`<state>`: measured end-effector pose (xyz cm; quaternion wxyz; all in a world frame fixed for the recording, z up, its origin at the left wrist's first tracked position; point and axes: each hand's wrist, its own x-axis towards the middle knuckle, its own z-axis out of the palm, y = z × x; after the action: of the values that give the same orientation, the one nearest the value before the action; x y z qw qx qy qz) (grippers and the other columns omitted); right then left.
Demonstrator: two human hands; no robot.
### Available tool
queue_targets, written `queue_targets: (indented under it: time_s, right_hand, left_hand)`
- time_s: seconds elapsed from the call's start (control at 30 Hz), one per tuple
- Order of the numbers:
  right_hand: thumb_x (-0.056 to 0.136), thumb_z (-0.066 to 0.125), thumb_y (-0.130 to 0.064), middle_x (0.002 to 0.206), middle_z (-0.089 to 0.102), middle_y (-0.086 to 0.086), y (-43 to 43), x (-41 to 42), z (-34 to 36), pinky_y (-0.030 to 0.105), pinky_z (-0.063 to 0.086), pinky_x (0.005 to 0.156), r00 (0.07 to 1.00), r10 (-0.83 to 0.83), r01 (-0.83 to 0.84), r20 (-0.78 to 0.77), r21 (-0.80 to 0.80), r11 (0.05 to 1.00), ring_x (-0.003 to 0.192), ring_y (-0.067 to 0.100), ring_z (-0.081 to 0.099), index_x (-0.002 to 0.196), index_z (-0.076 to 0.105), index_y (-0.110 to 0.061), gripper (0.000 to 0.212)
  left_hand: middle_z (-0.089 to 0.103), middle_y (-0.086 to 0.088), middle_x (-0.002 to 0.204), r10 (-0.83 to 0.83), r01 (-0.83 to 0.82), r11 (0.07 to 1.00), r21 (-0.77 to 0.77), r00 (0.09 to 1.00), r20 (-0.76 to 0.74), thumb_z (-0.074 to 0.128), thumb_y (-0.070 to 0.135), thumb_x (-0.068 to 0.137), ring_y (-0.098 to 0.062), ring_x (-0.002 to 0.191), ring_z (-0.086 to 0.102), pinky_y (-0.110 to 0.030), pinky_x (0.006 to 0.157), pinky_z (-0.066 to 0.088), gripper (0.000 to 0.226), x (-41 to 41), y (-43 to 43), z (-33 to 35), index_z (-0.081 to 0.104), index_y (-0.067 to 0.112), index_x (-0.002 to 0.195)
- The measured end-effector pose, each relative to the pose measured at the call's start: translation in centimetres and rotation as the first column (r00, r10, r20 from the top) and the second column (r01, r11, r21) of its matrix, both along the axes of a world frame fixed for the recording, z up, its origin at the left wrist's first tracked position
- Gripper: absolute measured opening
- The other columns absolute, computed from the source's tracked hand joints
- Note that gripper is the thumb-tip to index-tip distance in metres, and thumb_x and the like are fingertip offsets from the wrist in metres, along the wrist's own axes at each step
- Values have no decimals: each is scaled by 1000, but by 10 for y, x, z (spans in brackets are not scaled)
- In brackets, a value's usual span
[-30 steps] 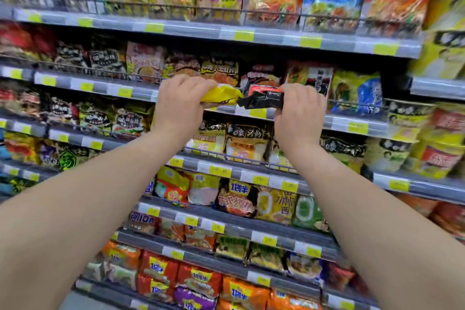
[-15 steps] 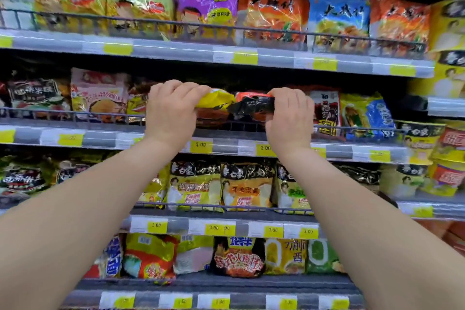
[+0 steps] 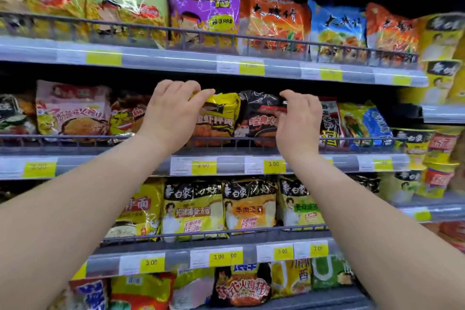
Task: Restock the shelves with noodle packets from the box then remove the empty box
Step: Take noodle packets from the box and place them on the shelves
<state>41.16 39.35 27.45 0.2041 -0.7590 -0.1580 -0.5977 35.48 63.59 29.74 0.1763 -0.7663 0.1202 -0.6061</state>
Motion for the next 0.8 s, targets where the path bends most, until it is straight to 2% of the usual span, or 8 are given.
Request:
queue_targets:
  time_s: [0.1, 0.2, 0.27, 0.37, 0.47, 0.57, 0.63, 0.8]
  right_hand:
    - [86, 61, -14, 120, 55, 15, 10, 10, -8, 47, 33, 102, 995, -97, 97, -6, 29, 995, 112, 36, 45, 118, 56, -9, 33]
    - [84, 65, -18, 103, 55, 15, 24, 10, -19, 45, 37, 87, 996, -76, 70, 39, 143, 987, 99, 36, 49, 104, 59, -8, 23]
    - [83, 63, -20, 96, 57, 11, 33, 10, -29, 43, 40, 80, 997, -36, 30, 62, 89, 996, 93, 33, 51, 99, 62, -10, 18]
    - [87, 54, -32, 108, 58, 10, 42, 16, -36, 46, 42, 87, 998, -11, 9, -60, -28, 1000, 102, 31, 50, 111, 63, -13, 32]
    - [92, 42, -43, 121, 57, 9, 48, 22, -28, 48, 39, 97, 960, -49, 3, -277, -163, 987, 113, 32, 47, 122, 59, -18, 43]
    - [96, 30, -49, 134, 51, 7, 48, 28, -18, 47, 33, 103, 899, -100, -24, -426, -277, 961, 123, 31, 41, 132, 51, -23, 49]
    - [96, 28, -51, 138, 48, 5, 48, 28, -16, 47, 31, 104, 883, -106, -46, -458, -310, 950, 126, 30, 39, 135, 48, -24, 51]
    - [96, 34, -50, 135, 52, 5, 39, 20, -17, 45, 35, 102, 885, 1, -154, -466, -291, 944, 123, 27, 44, 135, 50, -22, 51]
  left_hand:
    - [66, -7, 105, -38, 40, 998, -55, 998, 40, 64, 12, 85, -31, 97, 57, -39, 87, 32, 36, 6, -1, -5, 60, 16, 121]
    - [61, -10, 101, -72, 84, 993, -84, 987, 141, 64, 0, 77, -31, 92, 49, -38, 79, 32, 35, 14, -3, -15, 64, 15, 109]
    - [59, -9, 91, -64, 72, 996, -61, 990, 128, 61, 0, 78, -31, 81, 49, -37, 70, 31, 26, 20, -5, -23, 65, 14, 100]
    - [62, -5, 90, 35, -35, 996, -76, 999, -14, 54, 16, 85, -30, 78, 54, -38, 68, 35, 15, 26, -6, -36, 67, 15, 93]
    - [66, -4, 105, 93, -139, 971, -196, 969, -230, 41, 37, 93, -32, 97, 58, -40, 77, 41, 35, 27, -7, -45, 70, 18, 97]
    - [61, -1, 124, 56, -191, 933, -306, 915, -399, 32, 45, 98, -29, 117, 51, -45, 87, 43, 43, 27, -6, -46, 66, 22, 110]
    - [56, 2, 132, 18, -186, 926, -330, 891, -453, 30, 47, 98, -26, 125, 44, -46, 94, 40, 44, 28, -3, -44, 62, 25, 118]
    - [55, 2, 134, -89, -104, 935, -341, 859, -504, 31, 47, 98, -26, 131, 39, -47, 103, 33, 44, 21, 3, -45, 59, 25, 123]
